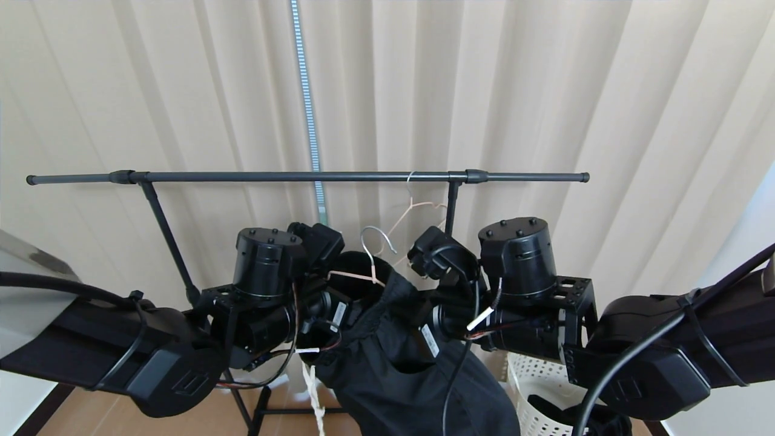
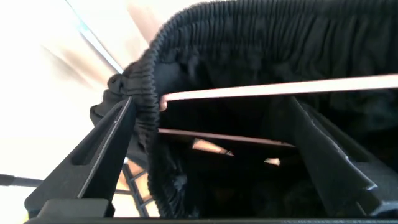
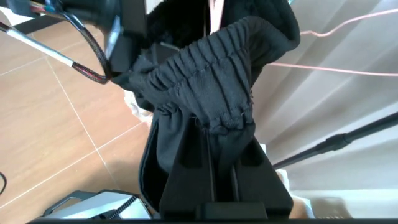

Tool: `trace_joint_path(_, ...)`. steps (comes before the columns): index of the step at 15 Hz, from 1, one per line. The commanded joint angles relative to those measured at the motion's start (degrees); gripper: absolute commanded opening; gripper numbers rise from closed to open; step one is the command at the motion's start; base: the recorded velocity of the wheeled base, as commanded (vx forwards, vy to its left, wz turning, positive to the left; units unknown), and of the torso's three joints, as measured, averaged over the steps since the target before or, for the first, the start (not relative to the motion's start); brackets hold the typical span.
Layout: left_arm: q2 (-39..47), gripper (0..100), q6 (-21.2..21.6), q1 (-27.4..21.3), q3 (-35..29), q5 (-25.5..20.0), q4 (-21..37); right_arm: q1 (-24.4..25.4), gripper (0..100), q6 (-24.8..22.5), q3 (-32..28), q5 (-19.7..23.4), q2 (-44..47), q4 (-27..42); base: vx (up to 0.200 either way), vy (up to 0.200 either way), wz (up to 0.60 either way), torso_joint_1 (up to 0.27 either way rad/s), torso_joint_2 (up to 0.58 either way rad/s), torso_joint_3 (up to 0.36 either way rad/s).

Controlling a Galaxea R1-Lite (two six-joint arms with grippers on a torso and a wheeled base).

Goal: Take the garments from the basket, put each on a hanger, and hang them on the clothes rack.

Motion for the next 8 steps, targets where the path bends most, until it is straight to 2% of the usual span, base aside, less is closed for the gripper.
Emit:
trace_joint_path(1, -5.2, 100, 0.1, -0.6, 2.9, 0.0, 0.0, -1.0, 0, 0.0, 0.1, 0.1, 0.4, -0.2, 0.0, 0.0, 0.0, 0.0, 0.0, 0.0)
trace_joint_path(4, -10.7, 100, 1.5, -0.8, 7.3, -0.1, 0.0, -3.0, 0, 0.0, -0.2, 4.5, 0.7, -0.2, 0.0, 0.0, 0.0, 0.0, 0.0, 0.0)
trace_joint_path(8, -14.4, 100, 2.7, -0.5, 9.5, -0.2, -0.1, -4.8, 0, -0.1, -0.1, 7.8, 0.7, -0.2, 0.0, 0.0, 0.0, 0.0, 0.0, 0.0)
